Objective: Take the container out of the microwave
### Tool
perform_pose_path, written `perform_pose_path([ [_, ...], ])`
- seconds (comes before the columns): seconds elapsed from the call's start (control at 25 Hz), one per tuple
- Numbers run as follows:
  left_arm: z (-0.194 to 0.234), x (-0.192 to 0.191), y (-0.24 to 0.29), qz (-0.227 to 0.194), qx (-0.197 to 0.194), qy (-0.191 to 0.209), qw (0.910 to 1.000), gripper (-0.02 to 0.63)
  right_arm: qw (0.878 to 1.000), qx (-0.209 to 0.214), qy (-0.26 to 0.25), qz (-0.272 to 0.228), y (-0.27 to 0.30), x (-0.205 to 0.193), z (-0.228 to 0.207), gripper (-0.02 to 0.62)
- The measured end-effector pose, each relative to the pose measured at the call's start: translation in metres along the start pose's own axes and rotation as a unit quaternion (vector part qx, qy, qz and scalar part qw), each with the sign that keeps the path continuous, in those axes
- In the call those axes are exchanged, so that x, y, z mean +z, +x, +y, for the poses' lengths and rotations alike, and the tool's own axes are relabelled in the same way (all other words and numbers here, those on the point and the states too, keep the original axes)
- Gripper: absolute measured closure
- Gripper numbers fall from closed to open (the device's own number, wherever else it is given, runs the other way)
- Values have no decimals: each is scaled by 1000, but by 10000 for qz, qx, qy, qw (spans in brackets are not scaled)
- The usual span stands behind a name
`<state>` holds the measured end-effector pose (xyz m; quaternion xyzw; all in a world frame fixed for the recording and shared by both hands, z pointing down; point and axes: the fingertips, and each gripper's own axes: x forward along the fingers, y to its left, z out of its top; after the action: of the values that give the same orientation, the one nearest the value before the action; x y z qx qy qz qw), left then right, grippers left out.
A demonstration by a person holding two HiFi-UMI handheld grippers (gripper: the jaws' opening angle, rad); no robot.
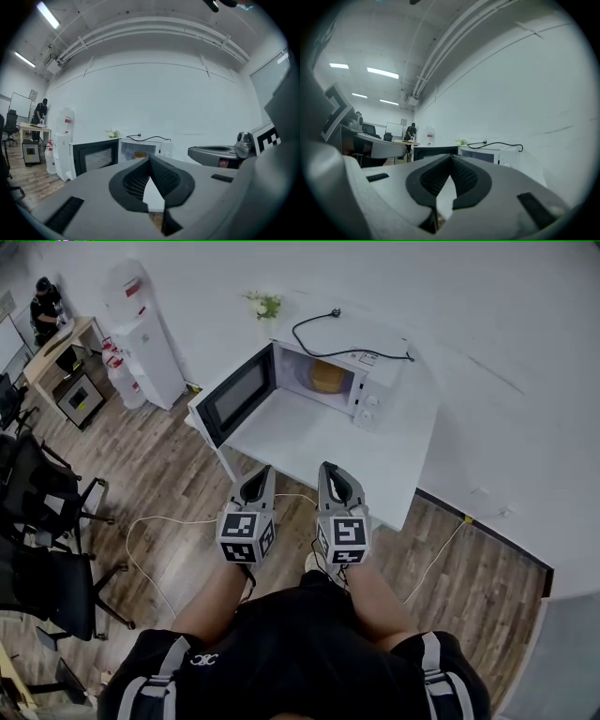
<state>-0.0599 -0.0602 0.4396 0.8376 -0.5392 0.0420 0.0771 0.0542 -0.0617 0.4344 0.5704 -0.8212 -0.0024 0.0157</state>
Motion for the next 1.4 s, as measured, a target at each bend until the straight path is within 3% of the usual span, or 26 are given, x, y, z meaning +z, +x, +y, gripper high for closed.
perform_pose_path([
  [0.44, -5, 14, 140, 215, 34, 14, 9998, 597, 9996, 163, 179, 114, 104, -7, -99, 592],
  [0.8, 10, 2, 200, 505, 133, -70, 9986, 597, 9983, 358, 119, 454, 167, -29, -132, 591],
  [1.12, 49, -1, 236, 529, 100, -162, 9984, 597, 9892, 344, -1012, 1001, 226, -61, -129, 589],
  [1.24, 68, 1, 251, 544, -6, -169, 9984, 597, 9733, 284, -1793, 1404, 251, -76, -127, 589],
  [1.4, 94, 6, 269, 461, -84, -223, 9987, 597, 9375, 249, -2872, 1948, 289, -104, -127, 588],
])
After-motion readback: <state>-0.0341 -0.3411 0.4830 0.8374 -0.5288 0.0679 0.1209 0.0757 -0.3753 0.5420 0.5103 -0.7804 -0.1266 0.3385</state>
